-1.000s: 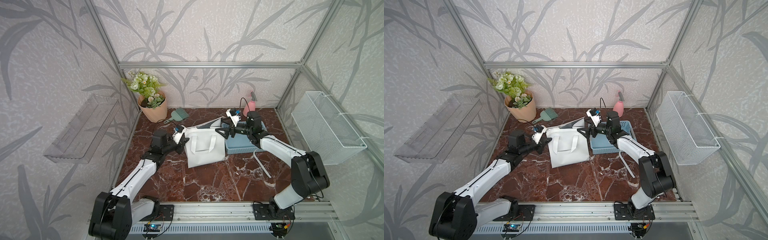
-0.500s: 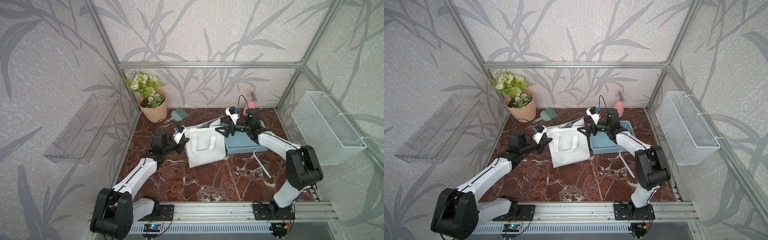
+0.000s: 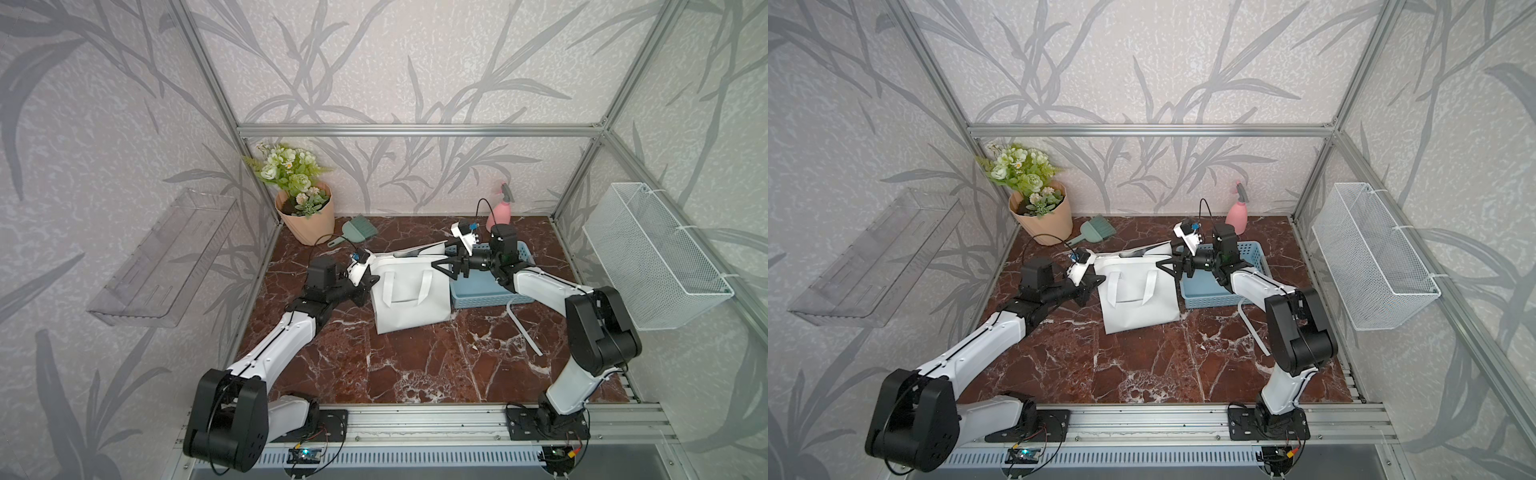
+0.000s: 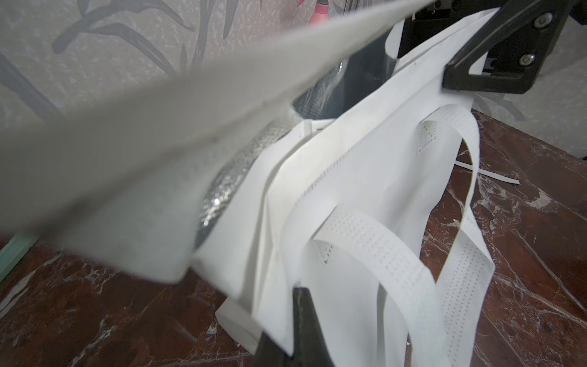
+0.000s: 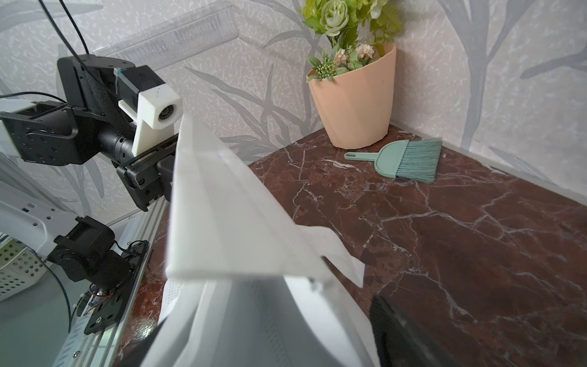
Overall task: Place the ice pack in the delivery bag
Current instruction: Close the delivery bag at the center of the board.
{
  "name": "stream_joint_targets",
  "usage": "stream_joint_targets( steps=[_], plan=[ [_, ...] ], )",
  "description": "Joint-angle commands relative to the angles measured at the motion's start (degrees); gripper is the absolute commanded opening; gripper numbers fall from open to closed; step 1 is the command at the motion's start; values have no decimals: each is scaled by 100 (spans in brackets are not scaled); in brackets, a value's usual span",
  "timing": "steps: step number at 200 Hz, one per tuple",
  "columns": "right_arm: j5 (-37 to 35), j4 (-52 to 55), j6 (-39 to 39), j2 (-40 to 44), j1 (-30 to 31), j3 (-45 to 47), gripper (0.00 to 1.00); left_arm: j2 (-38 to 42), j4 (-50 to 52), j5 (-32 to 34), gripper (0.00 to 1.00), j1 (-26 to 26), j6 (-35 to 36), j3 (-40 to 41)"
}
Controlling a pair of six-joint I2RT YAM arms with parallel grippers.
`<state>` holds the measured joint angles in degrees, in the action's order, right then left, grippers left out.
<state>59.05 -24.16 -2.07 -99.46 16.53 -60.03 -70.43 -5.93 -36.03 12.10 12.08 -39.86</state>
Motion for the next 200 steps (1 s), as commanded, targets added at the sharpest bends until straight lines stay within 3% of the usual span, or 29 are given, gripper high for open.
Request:
stream_joint_targets(
  steps=[1,79,117,142,181,189,200],
  plan=[
    [22,-27,-34,-53,29,177,81,-112,280,-44,7,-13,109,-103],
    [-64,-171,-70,-204,34,376,64,92,88,13,30,-8,40,205],
    [-47,-401,-269,-240,34,344,48,171,64,92,21,-14,23,250],
    [-14,-361,-313,-301,40,291,27,205,63,36,22,-11,-1,251],
    [-25,-487,-422,-259,43,412,19,300,25,41,22,-11,-95,281],
    [0,-623,-523,-226,43,462,14,308,14,68,20,-11,-132,277],
    [48,-897,-723,-176,43,540,17,295,-21,44,15,-14,-135,280]
  ],
)
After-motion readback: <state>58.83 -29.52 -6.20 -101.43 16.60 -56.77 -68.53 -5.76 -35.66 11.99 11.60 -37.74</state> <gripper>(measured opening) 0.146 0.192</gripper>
